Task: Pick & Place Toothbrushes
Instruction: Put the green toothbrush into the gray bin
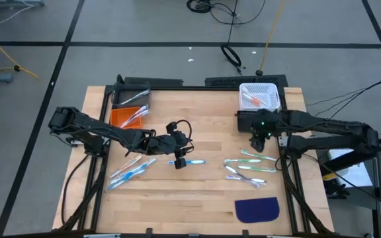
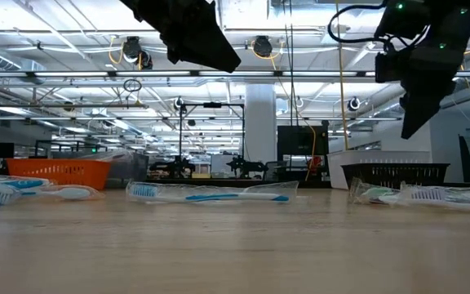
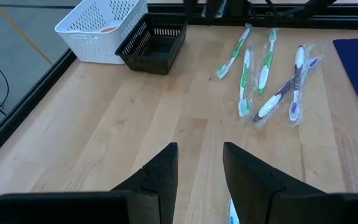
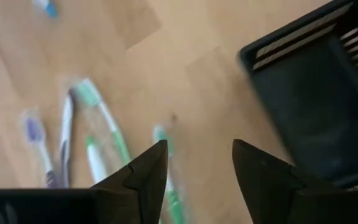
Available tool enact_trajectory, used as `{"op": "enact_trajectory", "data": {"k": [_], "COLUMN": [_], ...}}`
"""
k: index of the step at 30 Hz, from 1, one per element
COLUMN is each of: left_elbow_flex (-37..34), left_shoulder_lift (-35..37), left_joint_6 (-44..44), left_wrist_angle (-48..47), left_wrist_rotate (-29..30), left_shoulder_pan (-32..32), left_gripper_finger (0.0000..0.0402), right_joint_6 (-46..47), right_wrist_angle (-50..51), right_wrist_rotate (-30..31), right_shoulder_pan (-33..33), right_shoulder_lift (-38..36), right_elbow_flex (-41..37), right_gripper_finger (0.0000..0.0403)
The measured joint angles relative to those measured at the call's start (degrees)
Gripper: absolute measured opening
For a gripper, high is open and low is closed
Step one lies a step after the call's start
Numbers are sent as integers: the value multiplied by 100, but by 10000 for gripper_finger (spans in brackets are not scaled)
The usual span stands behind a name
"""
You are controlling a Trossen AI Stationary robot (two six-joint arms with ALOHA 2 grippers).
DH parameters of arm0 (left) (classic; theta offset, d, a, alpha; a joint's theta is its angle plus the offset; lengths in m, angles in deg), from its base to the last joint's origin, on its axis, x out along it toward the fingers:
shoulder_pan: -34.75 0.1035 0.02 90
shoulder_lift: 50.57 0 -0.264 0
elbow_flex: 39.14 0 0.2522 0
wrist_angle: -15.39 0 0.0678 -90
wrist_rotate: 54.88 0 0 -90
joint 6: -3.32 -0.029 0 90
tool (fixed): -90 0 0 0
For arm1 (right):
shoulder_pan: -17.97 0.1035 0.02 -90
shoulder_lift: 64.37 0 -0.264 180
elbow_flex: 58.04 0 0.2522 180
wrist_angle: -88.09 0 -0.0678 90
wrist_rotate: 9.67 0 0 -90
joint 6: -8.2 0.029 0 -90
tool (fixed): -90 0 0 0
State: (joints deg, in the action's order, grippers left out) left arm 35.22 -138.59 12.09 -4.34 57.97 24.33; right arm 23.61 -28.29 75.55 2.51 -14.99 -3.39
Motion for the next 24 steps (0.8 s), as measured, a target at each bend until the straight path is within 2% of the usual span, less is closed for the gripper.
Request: {"op": "enact_trajectory", "data": {"k": [10,24], "left_elbow_flex": [0,0], "left_shoulder_lift": [-2,-2], "left_joint_6": [4,44], "left_wrist_angle": [2,-39], "left_wrist_rotate": [0,-159], "left_shoulder_pan": [0,0], "left_gripper_finger": [129,129], "right_joint_6": [819,1094], "right_wrist_angle": [-60,-542], "right_wrist_rotate": [32,335], "right_shoulder_pan": [1171,1589], "right_shoulder_lift": [563,1273], "right_elbow_flex": [-344,-862], "right_gripper_finger": [171,171]}}
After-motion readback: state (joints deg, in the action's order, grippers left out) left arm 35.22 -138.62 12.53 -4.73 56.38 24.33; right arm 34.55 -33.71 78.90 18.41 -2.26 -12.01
